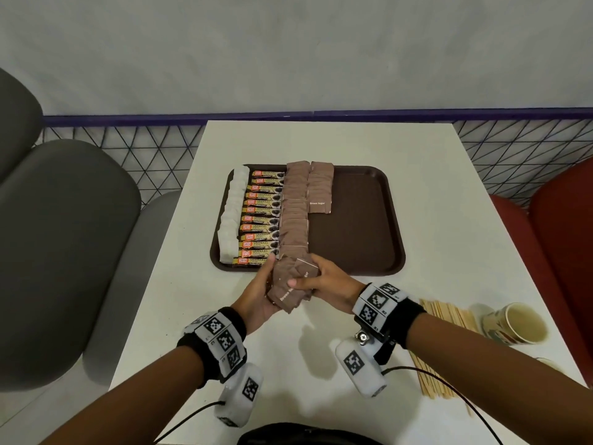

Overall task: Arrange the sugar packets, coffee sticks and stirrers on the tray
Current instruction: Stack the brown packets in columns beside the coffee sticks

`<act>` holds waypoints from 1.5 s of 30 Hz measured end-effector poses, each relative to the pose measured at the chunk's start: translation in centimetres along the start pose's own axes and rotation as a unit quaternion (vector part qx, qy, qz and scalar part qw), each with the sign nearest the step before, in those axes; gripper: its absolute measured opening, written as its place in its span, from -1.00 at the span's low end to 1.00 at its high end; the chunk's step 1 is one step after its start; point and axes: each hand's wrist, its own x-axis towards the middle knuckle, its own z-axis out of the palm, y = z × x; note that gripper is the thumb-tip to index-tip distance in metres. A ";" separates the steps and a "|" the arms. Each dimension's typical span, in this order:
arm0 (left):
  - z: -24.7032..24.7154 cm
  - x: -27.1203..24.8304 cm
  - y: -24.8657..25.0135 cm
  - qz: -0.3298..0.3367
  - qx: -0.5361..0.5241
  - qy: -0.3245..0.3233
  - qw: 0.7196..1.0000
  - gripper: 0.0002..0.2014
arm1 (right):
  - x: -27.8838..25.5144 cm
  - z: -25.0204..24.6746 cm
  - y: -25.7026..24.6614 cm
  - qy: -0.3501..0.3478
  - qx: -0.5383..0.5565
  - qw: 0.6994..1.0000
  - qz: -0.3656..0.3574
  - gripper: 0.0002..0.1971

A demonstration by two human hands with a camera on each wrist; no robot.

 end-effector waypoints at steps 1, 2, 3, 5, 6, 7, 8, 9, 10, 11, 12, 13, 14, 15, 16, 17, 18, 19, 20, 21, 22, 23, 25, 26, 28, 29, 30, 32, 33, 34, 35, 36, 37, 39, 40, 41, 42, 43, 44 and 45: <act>0.1 0.0 0.2 -0.002 -0.017 0.002 1.000 -0.40 | 0.3 0.4 -0.2 0.001 -0.005 1.000 -0.010 -0.57; 0.2 0.0 0.4 -0.003 -0.025 0.005 1.000 -0.36 | 0.5 0.8 -0.4 0.004 -0.013 1.000 -0.020 -0.53; 0.2 0.1 0.6 -0.002 -0.028 0.005 1.000 -0.35 | 0.7 1.1 -0.6 0.010 -0.026 0.999 -0.028 -0.51; 0.0 0.2 0.9 0.003 -0.036 -0.001 0.999 -0.37 | 1.0 1.6 -1.1 0.012 -0.063 0.997 -0.051 -0.58; -0.1 0.2 1.1 0.005 -0.045 -0.004 0.999 -0.40 | 1.2 1.8 -1.2 0.012 -0.090 0.994 -0.065 -0.63; -0.3 0.2 1.2 0.005 -0.055 -0.006 0.998 -0.43 | 1.3 1.9 -1.4 0.010 -0.117 0.990 -0.079 -0.66; -0.4 0.1 1.3 0.004 -0.064 -0.007 0.998 -0.45 | 1.5 1.9 -1.5 0.012 -0.141 0.986 -0.092 -0.69; -0.5 0.1 1.5 0.006 -0.070 -0.007 0.998 -0.46 | 1.7 1.9 -1.5 0.011 -0.160 0.982 -0.104 -0.72; -0.6 0.0 1.6 0.010 -0.076 -0.008 0.997 -0.48 | 2.0 1.8 -1.5 0.011 -0.180 0.977 -0.113 -0.76; -0.8 0.0 1.7 0.013 -0.084 -0.009 0.996 -0.50 | 2.4 1.7 -1.3 0.018 -0.218 0.969 -0.118 -0.77; -0.9 -0.1 1.7 0.017 -0.092 -0.010 0.996 -0.52 | 2.7 1.6 -1.2 0.030 -0.265 0.957 -0.114 -0.75; -1.1 -0.2 1.7 0.019 -0.095 -0.011 0.995 -0.54 | 2.9 1.6 -1.2 0.042 -0.305 0.946 -0.100 -0.69; -1.2 -0.3 1.7 0.021 -0.095 -0.012 0.995 -0.55 | 2.9 1.5 -1.2 0.046 -0.327 0.940 -0.085 -0.63; -1.3 -0.3 1.6 0.023 -0.094 -0.012 0.995 -0.56 | 2.8 1.5 -1.4 0.042 -0.330 0.940 -0.075 -0.60; -1.4 -0.4 1.5 0.025 -0.093 -0.013 0.995 -0.56 | 2.7 1.3 -1.5 0.028 -0.327 0.943 -0.064 -0.59; -1.5 -0.4 1.3 0.027 -0.097 -0.012 0.995 -0.56 | 2.6 1.2 -1.5 0.014 -0.329 0.943 -0.058 -0.57; -1.6 -0.4 1.3 0.028 -0.103 -0.012 0.994 -0.57 | 2.5 1.3 -1.5 0.007 -0.339 0.939 -0.062 -0.56; -1.7 -0.4 1.3 0.031 -0.109 -0.014 0.993 -0.58 | 2.4 1.5 -1.4 0.008 -0.344 0.936 -0.075 -0.56; -1.8 -0.5 1.3 0.034 -0.112 -0.017 0.993 -0.59 | 2.4 1.7 -1.4 0.017 -0.330 0.939 -0.092 -0.59; -2.0 -0.5 1.3 0.037 -0.111 -0.018 0.993 -0.58 | 2.5 1.8 -1.1 0.031 -0.290 0.950 -0.108 -0.61; -2.0 -0.6 1.3 0.039 -0.108 -0.017 0.993 -0.59 | 2.6 1.8 -1.0 0.042 -0.234 0.964 -0.123 -0.61; -2.2 -0.6 1.3 0.040 -0.107 -0.012 0.993 -0.60 | 2.8 1.6 -0.9 0.049 -0.191 0.971 -0.134 -0.60; -2.5 -0.5 1.4 0.046 -0.108 0.009 0.993 -0.59 | 2.8 1.1 -0.9 0.061 -0.181 0.972 -0.141 -0.67; -2.7 -0.5 1.4 0.047 -0.103 0.016 0.993 -0.58 | 2.8 1.0 -1.0 0.062 -0.190 0.970 -0.137 -0.72; -2.8 -0.6 1.6 0.046 -0.083 0.022 0.995 -0.52 | 2.8 0.9 -1.0 0.061 -0.195 0.970 -0.130 -0.80; -2.8 -0.6 1.7 0.043 -0.072 0.017 0.996 -0.48 | 3.0 0.8 -1.0 0.060 -0.192 0.971 -0.129 -0.82; -2.7 -0.6 1.8 0.041 -0.062 0.010 0.997 -0.47 | 3.2 0.8 -0.9 0.061 -0.191 0.971 -0.128 -0.82; -2.6 -0.6 1.9 0.046 -0.051 0.002 0.998 -0.50 | 3.4 0.7 -1.0 0.067 -0.185 0.973 -0.118 -0.82; -2.7 -0.6 2.0 0.051 -0.050 0.003 0.997 -0.53 | 3.5 0.6 -1.2 0.065 -0.178 0.975 -0.115 -0.84; -2.6 -0.5 2.1 0.056 -0.051 0.003 0.997 -0.55 | 3.5 0.5 -1.3 0.062 -0.175 0.976 -0.115 -0.86; -2.7 -0.5 2.1 0.059 -0.052 0.004 0.997 -0.57 | 3.6 0.5 -1.4 0.059 -0.178 0.975 -0.116 -0.88; -2.8 -0.5 2.2 0.063 -0.053 0.007 0.997 -0.57 | 3.6 0.5 -1.5 0.059 -0.183 0.974 -0.116 -0.88; -2.9 -0.5 2.2 0.065 -0.055 0.014 0.996 -0.56 | 3.7 0.4 -1.6 0.060 -0.186 0.974 -0.117 -0.87; -3.0 -0.4 2.2 0.065 -0.060 0.025 0.996 -0.54 | 3.9 0.3 -1.7 0.061 -0.178 0.975 -0.118 -0.84; -3.0 -0.4 2.2 0.063 -0.063 0.026 0.996 -0.54 | 4.0 0.1 -1.8 0.061 -0.173 0.976 -0.114 -0.83; -3.1 -0.3 2.2 0.061 -0.063 0.025 0.996 -0.56 | 4.0 0.0 -1.8 0.060 -0.169 0.978 -0.109 -0.83; -3.0 -0.3 2.2 0.059 -0.062 0.026 0.996 -0.57 | 4.0 -0.2 -1.8 0.059 -0.167 0.979 -0.102 -0.83; -3.1 -0.2 2.2 0.057 -0.060 0.031 0.996 -0.57 | 4.0 -0.5 -1.8 0.055 -0.164 0.980 -0.095 -0.84; -3.1 -0.1 2.3 0.056 -0.058 0.035 0.996 -0.56 | 4.0 -0.7 -1.8 0.049 -0.160 0.982 -0.086 -0.85; -3.1 0.0 2.3 0.055 -0.058 0.038 0.996 -0.54 | 4.0 -0.9 -1.9 0.042 -0.159 0.984 -0.076 -0.86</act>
